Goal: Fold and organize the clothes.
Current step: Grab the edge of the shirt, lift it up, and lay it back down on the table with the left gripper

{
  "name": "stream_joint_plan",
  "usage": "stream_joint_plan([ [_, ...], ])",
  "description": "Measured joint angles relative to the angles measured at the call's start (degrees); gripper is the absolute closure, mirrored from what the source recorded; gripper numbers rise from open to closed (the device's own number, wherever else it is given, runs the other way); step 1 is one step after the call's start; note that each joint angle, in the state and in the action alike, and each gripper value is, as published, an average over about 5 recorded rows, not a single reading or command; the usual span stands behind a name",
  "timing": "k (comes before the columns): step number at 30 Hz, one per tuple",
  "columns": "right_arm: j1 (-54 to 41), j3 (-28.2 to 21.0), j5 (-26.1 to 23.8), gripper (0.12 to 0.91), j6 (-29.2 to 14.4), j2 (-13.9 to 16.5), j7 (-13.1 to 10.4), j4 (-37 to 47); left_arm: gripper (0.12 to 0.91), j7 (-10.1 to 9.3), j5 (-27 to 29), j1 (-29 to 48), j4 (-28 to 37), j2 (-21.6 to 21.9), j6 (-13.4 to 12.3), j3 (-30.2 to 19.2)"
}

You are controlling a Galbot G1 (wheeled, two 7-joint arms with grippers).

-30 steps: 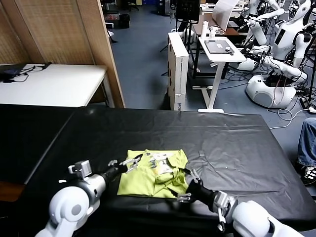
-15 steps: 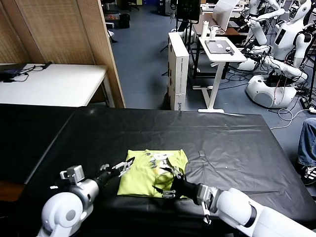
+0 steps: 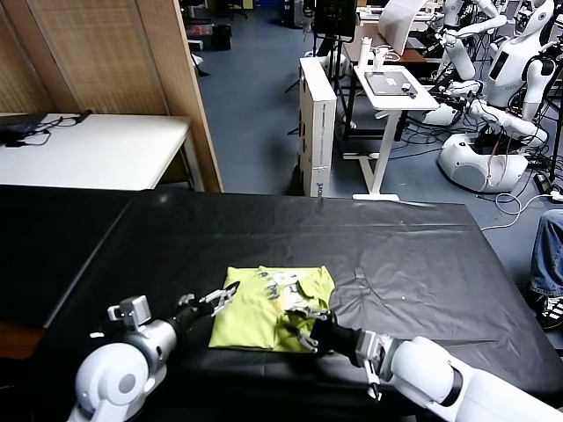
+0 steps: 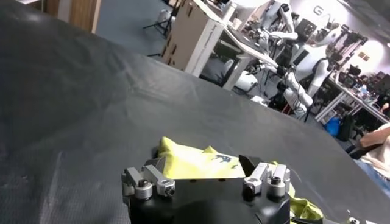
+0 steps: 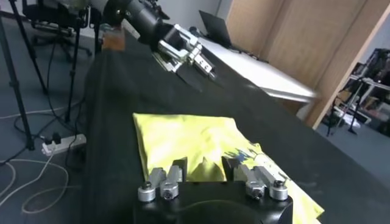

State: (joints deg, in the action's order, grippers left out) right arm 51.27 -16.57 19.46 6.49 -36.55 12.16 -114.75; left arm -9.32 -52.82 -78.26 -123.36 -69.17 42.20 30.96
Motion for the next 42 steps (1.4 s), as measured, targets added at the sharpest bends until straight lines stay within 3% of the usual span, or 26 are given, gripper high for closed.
stream_joint_plan([
  [4,1.4,1.3,0.2,0.883,-0.2,0.4,-0.1,-0.5,0.123,0.00,0.3,-0.1,0.2,-0.1,0.0,0.0],
  [15,13.2,10.9,0.5,0.885,-0.9,3.7,-0.3,-4.3,0.123,0.10,0.9,-0.3,0.3,-0.8,0.0,-0.1],
  [22,18.4,15.8,1.6,0.881,-0.4,5.2,-1.9,-4.7,0.123,0.30,1.1,-0.7,0.4,-1.0,0.0,0.3],
  [25,19.8,17.3,2.3,0.794,-0.7,6.0,-2.3,-5.1,0.123,0.85,1.6,-1.2,0.5,-1.0,0.0,0.8],
  [33,25.1,23.1,6.0,0.296,-5.0,9.5,-2.6,-7.8,0.123,1.34,2.1,-1.9,0.4,-0.6,0.0,1.4],
  [36,25.4,24.4,8.1,0.163,-4.8,9.3,-3.6,-7.9,0.123,1.34,2.4,-2.2,0.4,-0.7,0.0,1.4],
  [42,20.9,22.7,6.7,0.119,-1.6,4.1,-6.3,-4.6,0.123,1.37,3.7,-2.9,0.4,-1.2,0.0,1.1],
])
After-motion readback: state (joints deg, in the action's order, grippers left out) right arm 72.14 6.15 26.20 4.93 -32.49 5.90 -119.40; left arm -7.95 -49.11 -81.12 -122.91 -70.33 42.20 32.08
